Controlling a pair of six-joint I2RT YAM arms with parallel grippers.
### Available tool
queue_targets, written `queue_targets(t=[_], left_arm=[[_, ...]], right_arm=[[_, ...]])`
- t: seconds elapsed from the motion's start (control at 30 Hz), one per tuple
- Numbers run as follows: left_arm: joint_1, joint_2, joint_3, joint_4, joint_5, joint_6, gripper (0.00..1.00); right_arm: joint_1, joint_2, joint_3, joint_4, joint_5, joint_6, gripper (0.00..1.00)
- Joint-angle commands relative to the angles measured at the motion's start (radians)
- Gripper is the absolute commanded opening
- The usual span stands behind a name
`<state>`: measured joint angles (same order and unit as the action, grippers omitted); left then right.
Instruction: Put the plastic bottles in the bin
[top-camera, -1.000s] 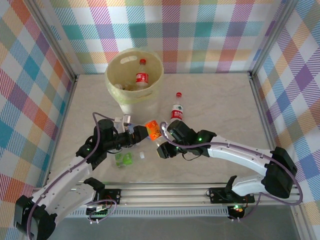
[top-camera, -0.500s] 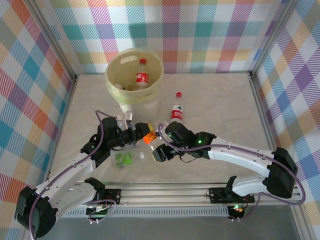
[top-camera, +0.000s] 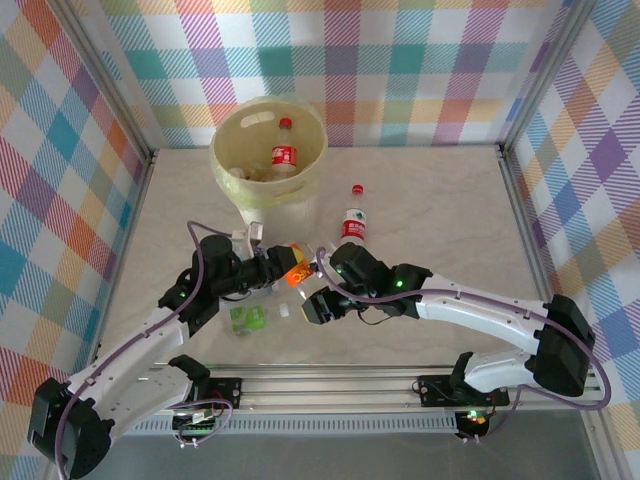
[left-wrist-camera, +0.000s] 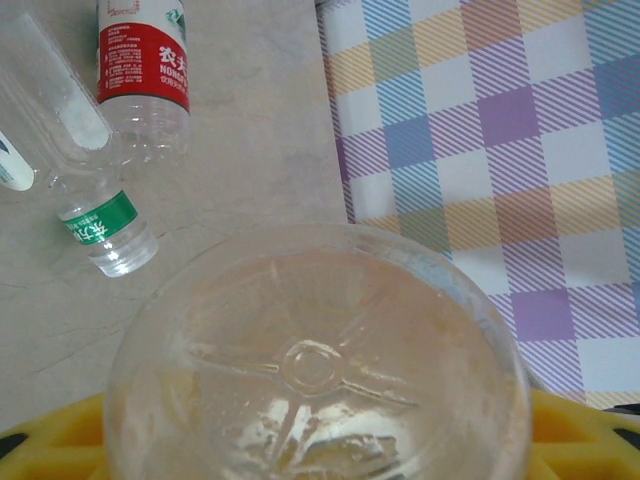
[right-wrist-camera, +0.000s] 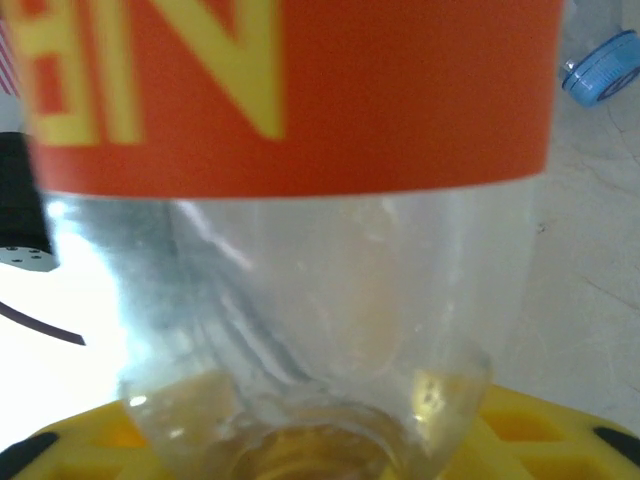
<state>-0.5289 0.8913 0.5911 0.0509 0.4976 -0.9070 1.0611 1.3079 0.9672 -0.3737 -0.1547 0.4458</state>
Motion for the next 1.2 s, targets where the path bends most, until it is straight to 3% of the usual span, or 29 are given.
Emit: queue_targets(t=[0.0,0.17,0.27,0.43,0.6,0.87,1.17], left_arm=[[-0.010,-0.039,0.074,-0.053,-0.031,0.035,0.48],[-0.008,-0.018,0.219,-0.218,-0.060,0.123,0.48],[-0.003,0.020,0.334,-0.381,-0.099,0.192,0.46],[0.034,0.107,0.509,-0.473,-0.088,0.270,0.46],[0.106,0.213,0.698,-0.545,-0.055,0.333,0.46],[0.222,0.401,1.005,-0.583,-0.031,0.373,0.48],[0.293,0.676,1.292,-0.607,-0.098,0.411,0.48]], right_arm=[[0.007,0.005,0.040,0.039,0.001,0.004,0.60],[0.007,-0.013,0.055,0.100,-0.016,0.014,0.78],[0.008,-0.029,0.078,0.081,-0.016,-0.001,0.83],[0.007,-0.092,0.071,0.046,0.042,-0.016,0.90],[0.007,-0.149,0.035,0.028,0.118,-0.012,0.93],[0.007,-0.198,0.034,-0.091,0.349,0.016,0.93],[0.007,-0.249,0.002,-0.122,0.396,0.027,0.93]])
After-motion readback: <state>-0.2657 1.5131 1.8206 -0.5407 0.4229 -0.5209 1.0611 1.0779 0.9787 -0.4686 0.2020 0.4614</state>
